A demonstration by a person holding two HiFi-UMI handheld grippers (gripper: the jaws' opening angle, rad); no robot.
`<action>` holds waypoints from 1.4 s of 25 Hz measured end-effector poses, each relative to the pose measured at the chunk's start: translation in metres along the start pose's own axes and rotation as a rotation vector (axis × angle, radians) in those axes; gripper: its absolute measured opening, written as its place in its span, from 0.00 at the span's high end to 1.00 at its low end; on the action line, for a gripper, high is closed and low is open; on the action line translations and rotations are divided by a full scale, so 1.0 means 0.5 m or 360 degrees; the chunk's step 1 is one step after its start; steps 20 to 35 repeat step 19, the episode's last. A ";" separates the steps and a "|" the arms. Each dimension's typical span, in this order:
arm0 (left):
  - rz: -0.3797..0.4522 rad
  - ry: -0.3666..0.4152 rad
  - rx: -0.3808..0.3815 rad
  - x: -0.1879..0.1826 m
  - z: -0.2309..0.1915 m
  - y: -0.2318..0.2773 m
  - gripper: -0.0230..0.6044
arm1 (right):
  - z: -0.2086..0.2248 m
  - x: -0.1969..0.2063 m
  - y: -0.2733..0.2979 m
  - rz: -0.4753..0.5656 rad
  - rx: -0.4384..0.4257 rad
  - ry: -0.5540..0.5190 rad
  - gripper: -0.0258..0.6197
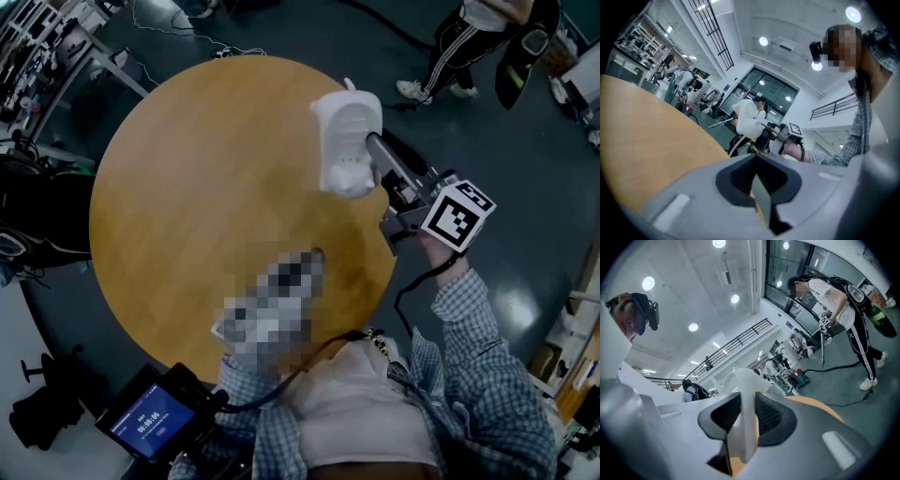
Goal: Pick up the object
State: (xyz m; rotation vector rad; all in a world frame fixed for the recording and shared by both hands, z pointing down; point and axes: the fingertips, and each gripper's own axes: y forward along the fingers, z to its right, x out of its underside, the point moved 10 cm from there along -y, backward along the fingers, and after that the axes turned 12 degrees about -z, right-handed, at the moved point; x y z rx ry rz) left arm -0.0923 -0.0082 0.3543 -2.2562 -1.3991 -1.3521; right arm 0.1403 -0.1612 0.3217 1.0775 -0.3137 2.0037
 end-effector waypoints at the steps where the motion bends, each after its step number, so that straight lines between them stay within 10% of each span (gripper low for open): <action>1: -0.0001 0.0001 0.0000 0.000 0.000 0.001 0.96 | 0.001 0.000 -0.001 -0.0001 0.0000 0.0000 0.80; 35: -0.0003 0.0008 0.0007 0.005 -0.003 0.005 0.96 | 0.013 0.003 0.001 -0.0006 0.0020 -0.0001 0.80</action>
